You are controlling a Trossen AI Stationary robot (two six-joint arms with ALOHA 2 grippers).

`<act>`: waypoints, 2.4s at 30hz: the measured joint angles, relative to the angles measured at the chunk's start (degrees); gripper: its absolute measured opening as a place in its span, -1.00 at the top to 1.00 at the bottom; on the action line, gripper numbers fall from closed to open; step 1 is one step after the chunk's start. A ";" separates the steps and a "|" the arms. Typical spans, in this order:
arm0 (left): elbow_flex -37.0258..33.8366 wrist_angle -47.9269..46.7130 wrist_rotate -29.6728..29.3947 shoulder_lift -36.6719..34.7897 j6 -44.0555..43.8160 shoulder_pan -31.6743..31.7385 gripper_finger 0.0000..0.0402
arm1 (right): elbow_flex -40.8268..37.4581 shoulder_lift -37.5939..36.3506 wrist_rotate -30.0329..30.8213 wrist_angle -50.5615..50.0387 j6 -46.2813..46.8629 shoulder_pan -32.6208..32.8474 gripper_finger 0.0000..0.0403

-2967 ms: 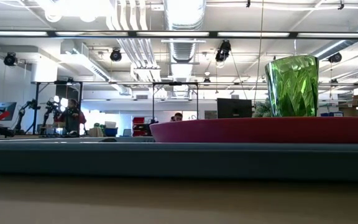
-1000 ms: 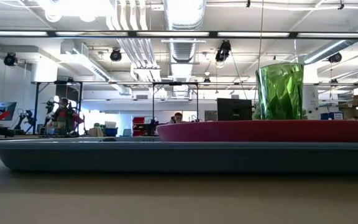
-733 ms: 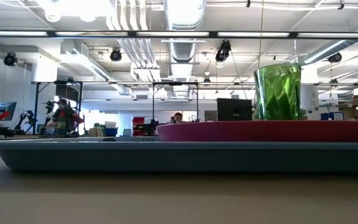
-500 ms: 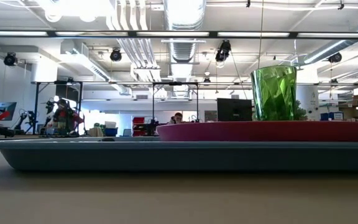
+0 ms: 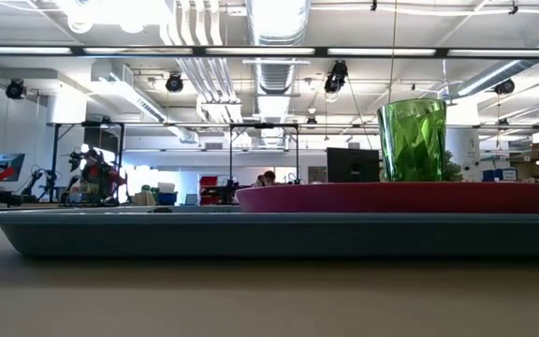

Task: Pick and place plate/cup/fork/spoon on tray
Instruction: Adjust the blue serving tray

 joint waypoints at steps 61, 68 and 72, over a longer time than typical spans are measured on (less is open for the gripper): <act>1.46 -4.26 -5.64 -4.59 14.93 1.66 1.00 | 5.17 -21.70 -3.39 -53.22 13.18 -0.31 0.96; 1.46 -4.26 -4.92 -4.59 14.91 1.66 1.00 | -2.13 -21.72 -7.31 -47.91 16.58 -0.31 0.96; 1.40 -4.27 -4.80 -4.61 14.91 1.66 1.00 | -7.21 -21.76 -7.42 -40.90 17.13 -0.31 0.96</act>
